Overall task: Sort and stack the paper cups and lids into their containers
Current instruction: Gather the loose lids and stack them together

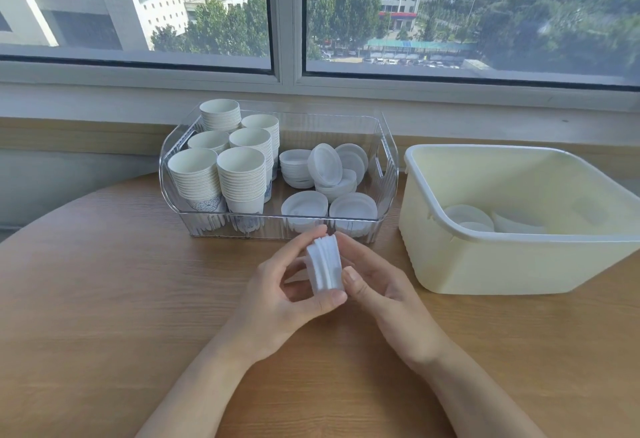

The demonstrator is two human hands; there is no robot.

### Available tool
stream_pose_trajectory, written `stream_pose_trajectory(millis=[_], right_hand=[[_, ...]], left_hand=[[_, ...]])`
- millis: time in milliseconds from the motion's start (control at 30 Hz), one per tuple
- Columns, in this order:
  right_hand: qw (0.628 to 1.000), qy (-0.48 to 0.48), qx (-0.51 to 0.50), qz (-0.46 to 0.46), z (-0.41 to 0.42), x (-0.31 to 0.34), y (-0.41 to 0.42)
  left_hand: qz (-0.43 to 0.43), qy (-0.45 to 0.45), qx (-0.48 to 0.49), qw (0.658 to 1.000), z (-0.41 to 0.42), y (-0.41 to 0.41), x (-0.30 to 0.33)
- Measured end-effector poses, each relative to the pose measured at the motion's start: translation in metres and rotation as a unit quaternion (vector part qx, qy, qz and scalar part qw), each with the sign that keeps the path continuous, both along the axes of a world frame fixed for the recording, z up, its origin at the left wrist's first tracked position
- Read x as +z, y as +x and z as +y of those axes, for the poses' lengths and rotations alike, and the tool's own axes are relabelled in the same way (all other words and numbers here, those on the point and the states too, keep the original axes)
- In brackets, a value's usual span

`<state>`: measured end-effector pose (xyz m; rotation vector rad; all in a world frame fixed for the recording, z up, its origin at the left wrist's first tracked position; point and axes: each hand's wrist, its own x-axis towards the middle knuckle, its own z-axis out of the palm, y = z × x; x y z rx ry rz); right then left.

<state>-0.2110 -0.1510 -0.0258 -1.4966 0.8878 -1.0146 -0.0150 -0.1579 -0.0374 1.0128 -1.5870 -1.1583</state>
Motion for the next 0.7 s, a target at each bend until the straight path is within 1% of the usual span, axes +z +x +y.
stream_pose_trajectory(millis=[133, 233, 333, 400, 467, 533, 567, 633, 700], right_hand=[[0.999, 0.0, 0.037, 0.015, 0.002, 0.001, 0.001], [0.998, -0.008, 0.059, 0.005, 0.001, 0.003, 0.001], [0.999, -0.017, 0.037, -0.003, -0.001, 0.0, 0.003], [1.0, -0.025, -0.013, 0.008, -0.003, -0.002, 0.006], [0.989, -0.084, -0.097, 0.068, -0.01, 0.0, 0.01], [0.958, -0.181, -0.175, 0.138, -0.023, 0.007, 0.013], [0.941, -0.22, -0.199, 0.165, -0.03, 0.01, 0.015], [0.916, -0.249, -0.222, 0.222, -0.047, 0.015, 0.017], [0.896, -0.234, -0.223, 0.304, -0.063, 0.018, 0.02]], left_hand=[[-0.035, -0.008, 0.005, 0.999, 0.001, 0.002, 0.0], [-0.059, -0.027, 0.009, 0.998, 0.004, 0.003, 0.002], [-0.062, -0.052, 0.026, 0.996, 0.004, 0.002, 0.0], [-0.041, -0.057, 0.057, 0.996, 0.002, 0.002, -0.003], [-0.008, -0.063, 0.106, 0.992, -0.003, 0.004, -0.003], [0.022, -0.071, 0.155, 0.985, -0.009, 0.011, -0.005], [0.036, -0.073, 0.177, 0.981, -0.012, 0.015, -0.006], [0.059, -0.073, 0.206, 0.974, -0.018, 0.021, -0.008], [0.067, -0.07, 0.218, 0.971, -0.021, 0.023, -0.009]])
